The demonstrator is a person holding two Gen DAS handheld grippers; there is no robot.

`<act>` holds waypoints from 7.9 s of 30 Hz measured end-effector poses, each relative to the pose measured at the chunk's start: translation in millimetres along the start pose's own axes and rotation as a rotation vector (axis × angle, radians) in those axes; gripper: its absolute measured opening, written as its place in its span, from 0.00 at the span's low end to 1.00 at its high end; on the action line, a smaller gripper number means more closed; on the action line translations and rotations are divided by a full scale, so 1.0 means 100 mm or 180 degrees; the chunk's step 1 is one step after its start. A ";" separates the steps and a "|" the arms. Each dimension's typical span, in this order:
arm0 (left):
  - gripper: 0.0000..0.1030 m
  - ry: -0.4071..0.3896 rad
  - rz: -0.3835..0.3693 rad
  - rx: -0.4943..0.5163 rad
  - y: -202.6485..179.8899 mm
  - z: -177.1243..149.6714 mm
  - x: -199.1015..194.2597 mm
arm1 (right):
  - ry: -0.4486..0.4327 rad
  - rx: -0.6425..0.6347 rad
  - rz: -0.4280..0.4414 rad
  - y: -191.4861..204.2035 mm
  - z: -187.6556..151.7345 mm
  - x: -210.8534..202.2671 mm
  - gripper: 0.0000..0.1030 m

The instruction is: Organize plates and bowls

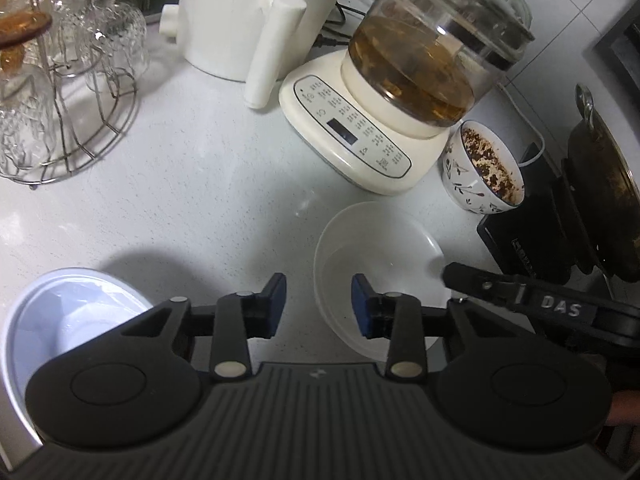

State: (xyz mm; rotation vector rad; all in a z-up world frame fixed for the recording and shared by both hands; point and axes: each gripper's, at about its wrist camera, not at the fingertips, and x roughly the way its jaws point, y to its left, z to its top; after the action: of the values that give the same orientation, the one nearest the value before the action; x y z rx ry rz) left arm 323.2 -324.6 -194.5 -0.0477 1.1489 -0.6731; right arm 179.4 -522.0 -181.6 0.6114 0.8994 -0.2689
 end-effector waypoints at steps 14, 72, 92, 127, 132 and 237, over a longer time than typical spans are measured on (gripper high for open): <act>0.12 0.0061 0.0114 -0.0025 -0.08 0.09 0.27 | 0.0289 0.0114 0.0058 -0.07 0.06 0.31 0.18; 0.12 -0.0622 0.0257 -0.0255 0.24 0.04 -1.60 | -0.0036 -0.0562 0.0588 1.22 0.04 -0.67 0.16; 0.13 -0.0569 0.0655 -0.0866 1.03 -0.39 -1.49 | 0.0476 -0.1170 0.0772 1.78 -0.25 0.00 0.17; 0.36 -0.0380 0.0740 -0.1287 1.37 -0.74 -1.13 | 0.1157 -0.0657 0.0881 1.53 -0.31 0.65 0.43; 0.36 -0.0340 0.0718 -0.1201 1.39 -0.72 -1.04 | 0.1245 -0.0475 0.0906 1.49 -0.40 0.77 0.42; 0.20 -0.0816 0.0845 -0.1398 2.08 -1.63 -2.90 | 0.0828 -0.1389 0.1194 3.16 -1.35 -0.29 0.21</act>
State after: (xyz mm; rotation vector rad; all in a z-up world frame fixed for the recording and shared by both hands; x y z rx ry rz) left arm 212.9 40.8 -102.1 -0.3386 1.0132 -0.1644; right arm 220.7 -188.8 -100.7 0.3996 1.0323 0.3462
